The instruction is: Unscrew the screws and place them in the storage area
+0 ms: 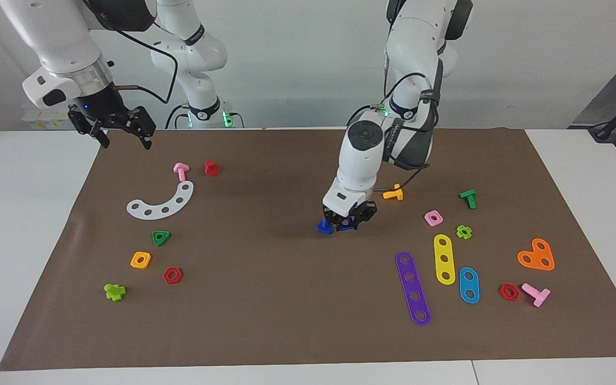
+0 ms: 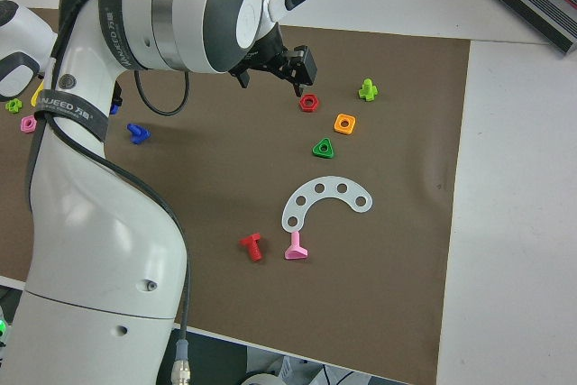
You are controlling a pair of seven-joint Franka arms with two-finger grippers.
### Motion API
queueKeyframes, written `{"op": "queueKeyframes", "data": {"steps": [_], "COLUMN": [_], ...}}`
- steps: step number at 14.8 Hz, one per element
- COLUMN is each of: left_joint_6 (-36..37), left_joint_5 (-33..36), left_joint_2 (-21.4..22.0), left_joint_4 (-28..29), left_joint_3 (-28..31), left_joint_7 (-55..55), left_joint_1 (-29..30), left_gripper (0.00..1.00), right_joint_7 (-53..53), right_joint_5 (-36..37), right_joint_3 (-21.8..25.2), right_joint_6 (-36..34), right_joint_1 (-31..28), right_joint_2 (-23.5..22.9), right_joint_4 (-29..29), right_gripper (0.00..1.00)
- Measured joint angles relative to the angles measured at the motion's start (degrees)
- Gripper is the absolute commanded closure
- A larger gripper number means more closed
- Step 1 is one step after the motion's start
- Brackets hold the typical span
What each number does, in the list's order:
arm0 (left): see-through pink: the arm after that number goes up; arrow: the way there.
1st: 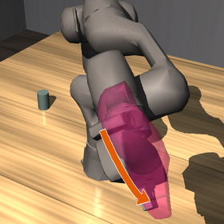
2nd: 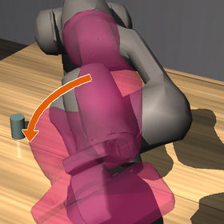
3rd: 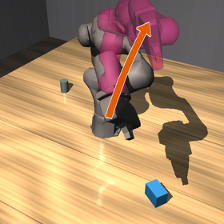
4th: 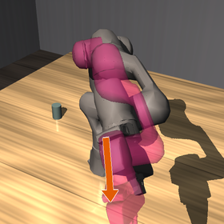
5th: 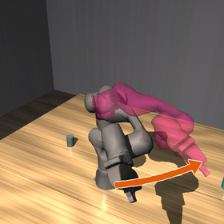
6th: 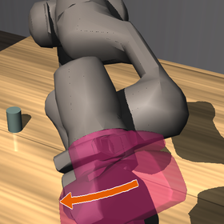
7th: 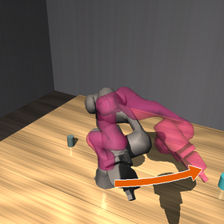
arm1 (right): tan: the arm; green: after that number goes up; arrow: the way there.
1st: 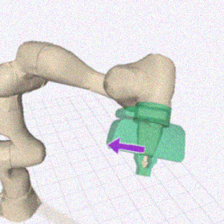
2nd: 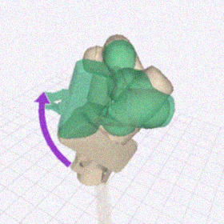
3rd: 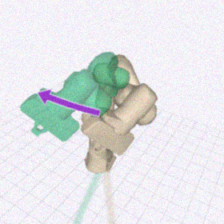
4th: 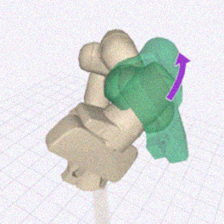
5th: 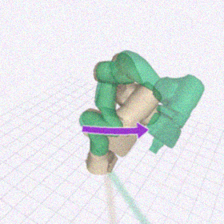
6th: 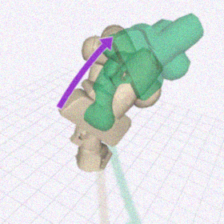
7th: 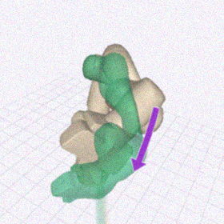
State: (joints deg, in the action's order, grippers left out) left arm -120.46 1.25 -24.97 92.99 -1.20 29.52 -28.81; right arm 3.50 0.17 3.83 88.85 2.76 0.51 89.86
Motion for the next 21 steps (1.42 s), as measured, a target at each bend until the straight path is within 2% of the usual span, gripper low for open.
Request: {"op": "queueKeyframes", "data": {"steps": [3, 6, 9, 10, 11, 12, 13, 15, 18, 21], "left_joint_6": [0.1, -1.9, -4.3, -4.6, -4.8, -4.9, -4.9, -5.0, -3.2, 5.8], "left_joint_5": [-0.1, -0.2, -0.2, -0.2, -0.2, -0.2, -0.2, -0.2, -0.8, -1.0], "left_joint_2": [0.2, 1.0, 2.4, 2.8, 3.3, 3.7, 4.0, 4.5, 6.6, 11.8], "left_joint_4": [1.8, 6.5, 11.6, 12.9, 13.9, 14.5, 14.8, 14.8, 14.1, 10.4], "left_joint_3": [0.1, 0.1, 0.2, 0.2, 0.2, 0.2, 0.2, 0.2, 0.2, 0.5], "left_joint_7": [-8.4, -16.2, -23.9, -26.0, -27.8, -29.3, -30.2, -30.7, -30.6, -30.7], "left_joint_1": [4.0, 7.4, 10.5, 11.4, 12.2, 12.8, 13.2, 13.4, 14.5, 18.7], "left_gripper": [0.63, 0.63, 0.62, 0.55, 0.37, 0.09, 0.00, 0.00, 0.00, 0.00], "right_joint_7": [0.0, 0.0, 3.0, 5.7, 8.7, 11.6, 14.6, 20.9, 28.8, 33.4], "right_joint_5": [0.0, 0.0, -0.3, -0.4, -0.5, -0.5, -0.6, -0.7, -0.7, -0.7], "right_joint_3": [0.1, -0.2, -0.4, -0.5, -0.6, -0.8, -0.9, -1.1, -1.2, -1.2], "right_joint_6": [0.8, 2.3, 2.3, 2.6, 3.3, 4.4, 5.7, 10.5, 19.3, 28.0], "right_joint_1": [-0.1, 0.4, 4.0, 6.3, 8.8, 11.3, 13.8, 18.8, 25.5, 30.3], "right_joint_2": [0.0, 0.0, -0.1, -0.2, -0.5, -0.8, -1.5, -4.3, -11.2, -17.8], "right_joint_4": [0.0, 0.0, 0.3, 0.4, 0.5, 0.7, 1.0, 1.8, 2.2, 2.2], "right_gripper": [0.00, 0.00, 0.00, 0.00, 0.00, 0.00, 0.00, 0.00, 0.00, 0.00]}}
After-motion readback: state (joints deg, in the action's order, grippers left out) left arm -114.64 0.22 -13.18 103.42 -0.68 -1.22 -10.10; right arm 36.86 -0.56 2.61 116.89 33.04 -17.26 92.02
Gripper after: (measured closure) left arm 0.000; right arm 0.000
